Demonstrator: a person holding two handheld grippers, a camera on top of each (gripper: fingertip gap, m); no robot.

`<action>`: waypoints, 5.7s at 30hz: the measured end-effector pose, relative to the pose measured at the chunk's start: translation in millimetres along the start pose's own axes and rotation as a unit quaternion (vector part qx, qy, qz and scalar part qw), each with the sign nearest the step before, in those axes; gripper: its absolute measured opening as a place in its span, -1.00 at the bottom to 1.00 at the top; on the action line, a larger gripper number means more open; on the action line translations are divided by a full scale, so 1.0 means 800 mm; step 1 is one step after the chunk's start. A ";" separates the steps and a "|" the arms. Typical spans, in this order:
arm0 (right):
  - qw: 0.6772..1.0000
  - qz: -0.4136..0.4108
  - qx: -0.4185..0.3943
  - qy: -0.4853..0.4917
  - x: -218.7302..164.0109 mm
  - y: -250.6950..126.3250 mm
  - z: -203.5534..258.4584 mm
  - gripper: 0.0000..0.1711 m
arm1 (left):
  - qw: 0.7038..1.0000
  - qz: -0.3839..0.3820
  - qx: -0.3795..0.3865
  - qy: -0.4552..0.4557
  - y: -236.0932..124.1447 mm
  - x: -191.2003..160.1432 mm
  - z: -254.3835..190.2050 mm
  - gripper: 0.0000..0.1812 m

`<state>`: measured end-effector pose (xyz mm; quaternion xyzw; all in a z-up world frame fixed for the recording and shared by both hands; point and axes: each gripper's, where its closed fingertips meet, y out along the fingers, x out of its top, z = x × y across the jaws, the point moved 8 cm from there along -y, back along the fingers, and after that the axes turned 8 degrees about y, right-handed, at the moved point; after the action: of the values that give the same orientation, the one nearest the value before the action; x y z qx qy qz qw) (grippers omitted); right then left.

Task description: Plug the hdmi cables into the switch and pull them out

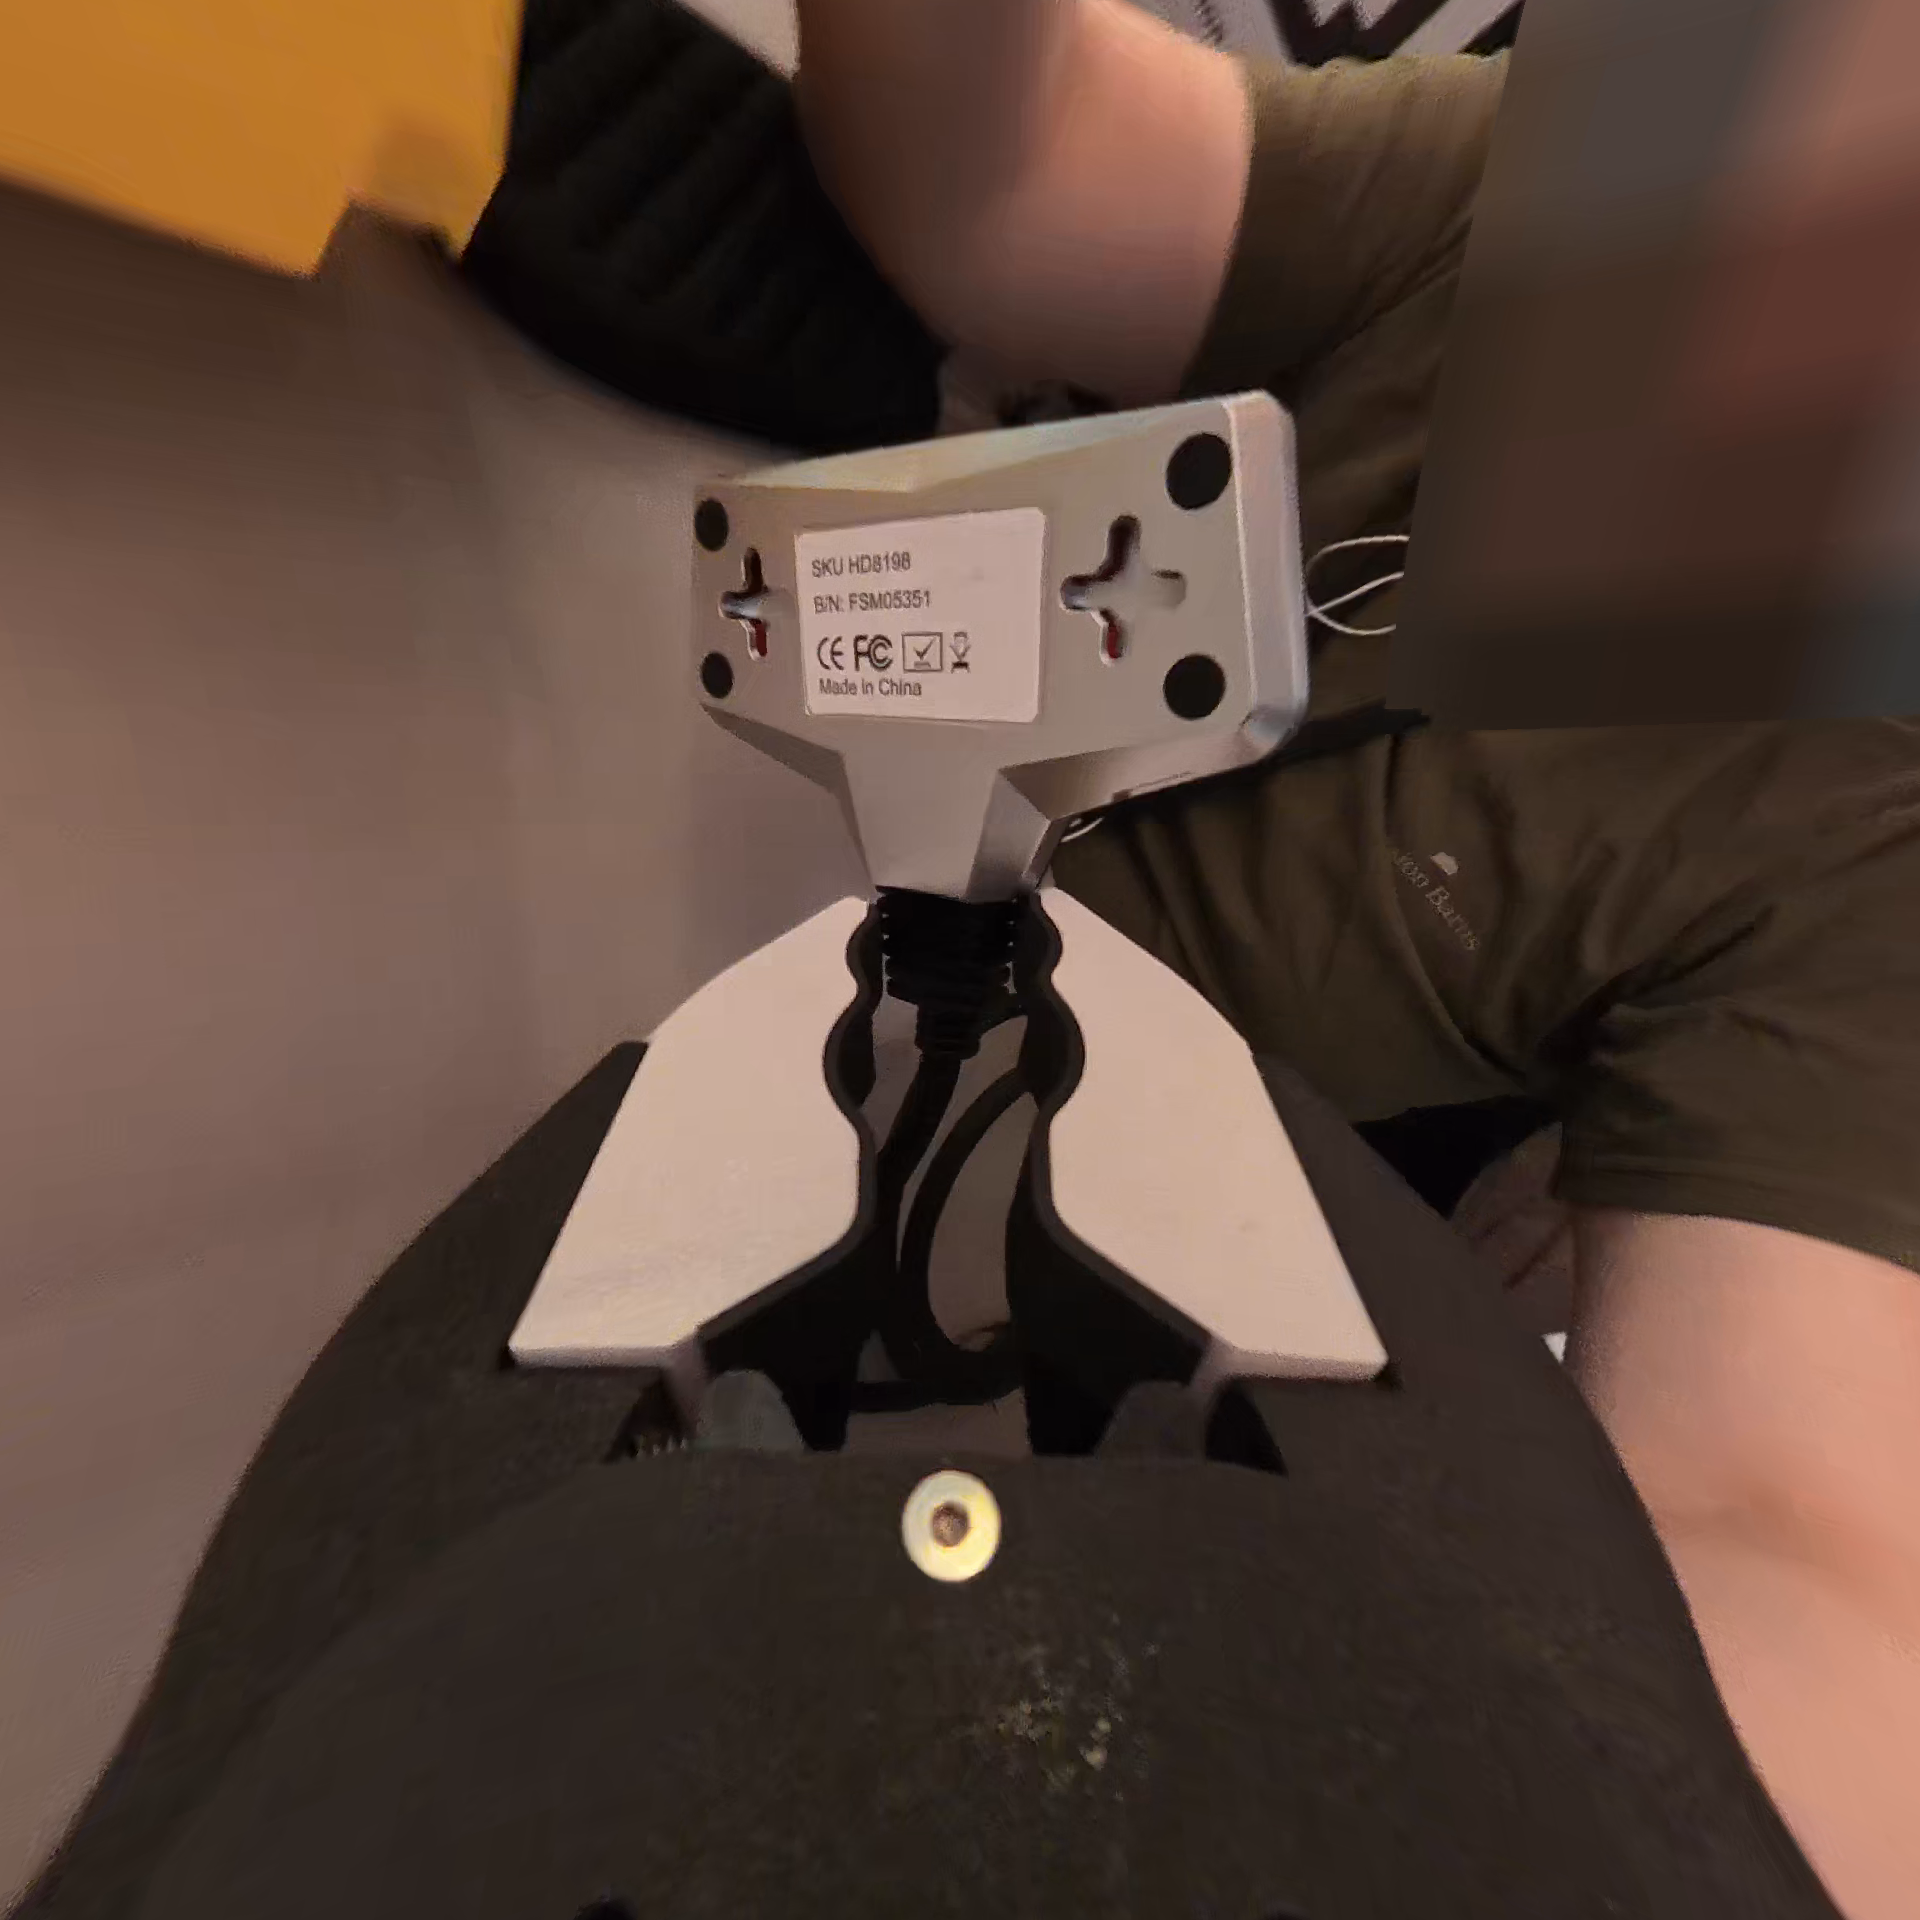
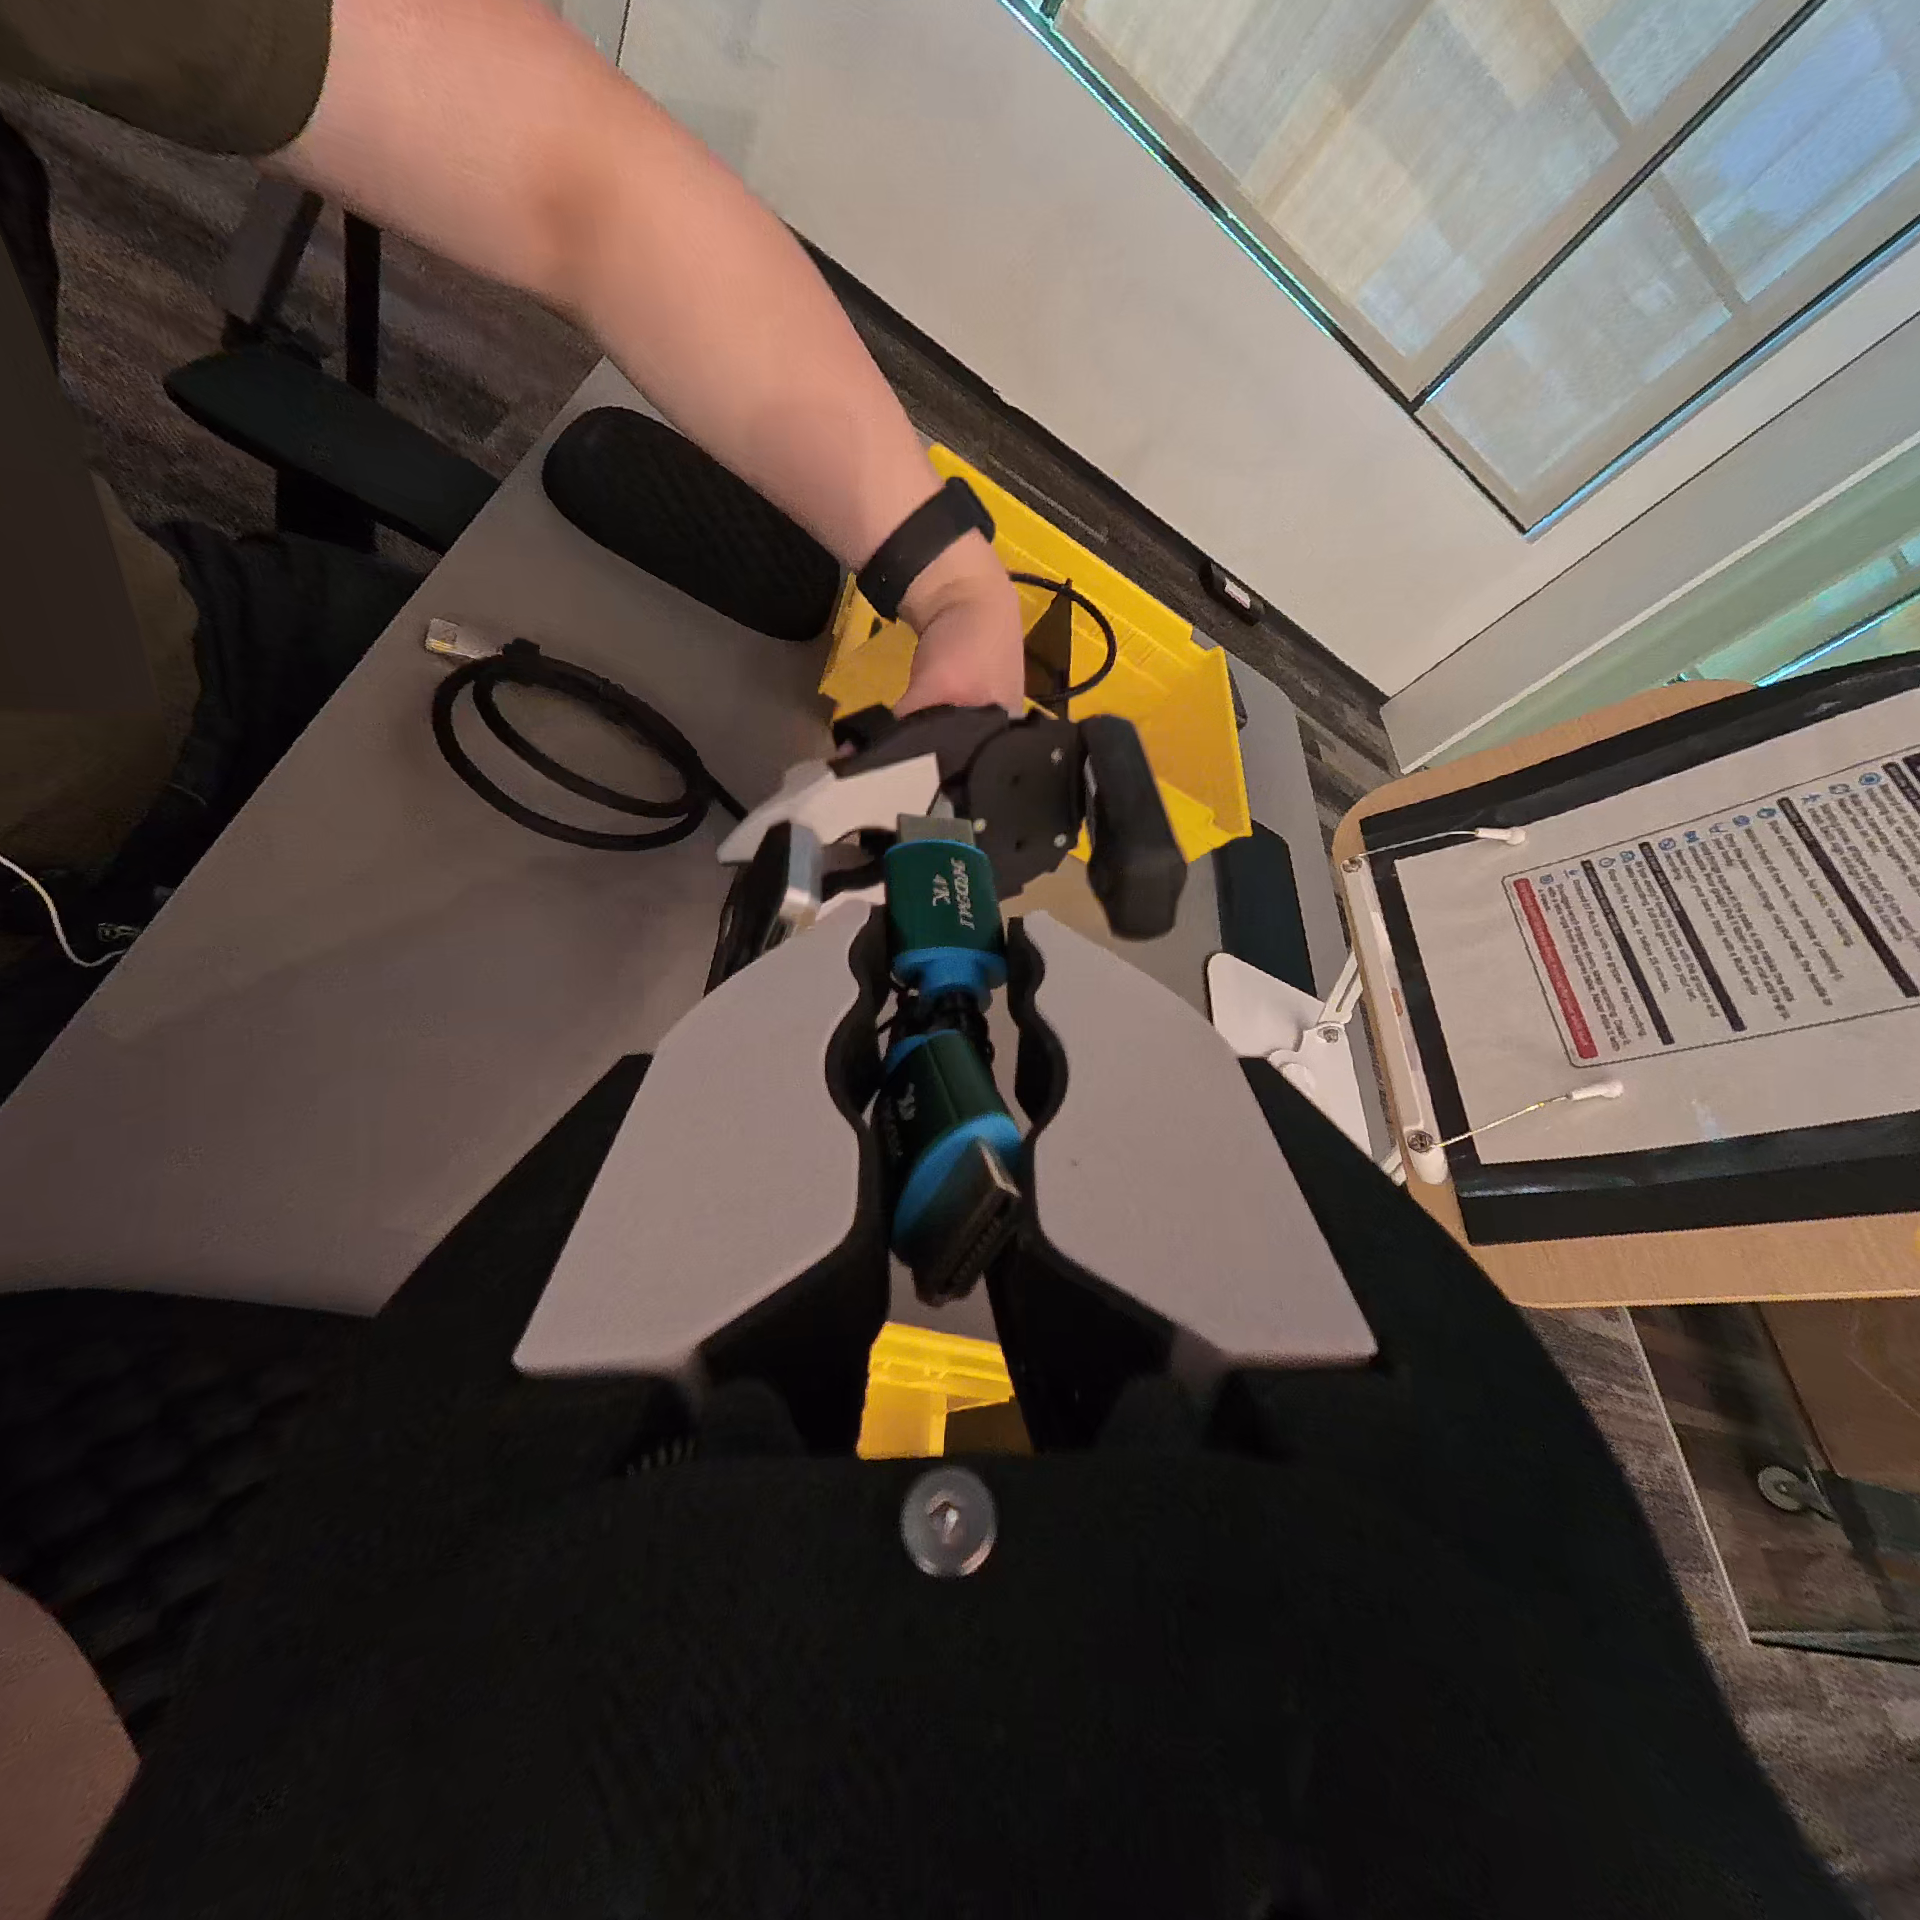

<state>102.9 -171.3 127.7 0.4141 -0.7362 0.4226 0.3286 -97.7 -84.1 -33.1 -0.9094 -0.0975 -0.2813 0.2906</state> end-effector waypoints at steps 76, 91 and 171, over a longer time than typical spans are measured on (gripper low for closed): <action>1.000 0.007 -0.030 -0.003 -0.007 -0.014 -0.004 -0.74 | 0.901 -0.016 0.432 -0.045 -0.007 0.012 0.069 -0.47; 1.000 0.012 -0.029 0.005 -0.013 -0.014 -0.007 -0.74 | 0.893 -0.092 0.439 -0.029 0.011 -0.008 0.089 -0.55; 0.962 0.245 -0.025 0.119 -0.017 0.051 0.005 -0.75 | 0.828 -0.332 0.361 0.273 0.021 0.010 -0.025 -0.66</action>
<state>71.9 -157.9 100.0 0.1593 -0.7812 0.5177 0.3103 -94.4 -109.7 -22.8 -0.5387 -0.4047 -0.5424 0.5018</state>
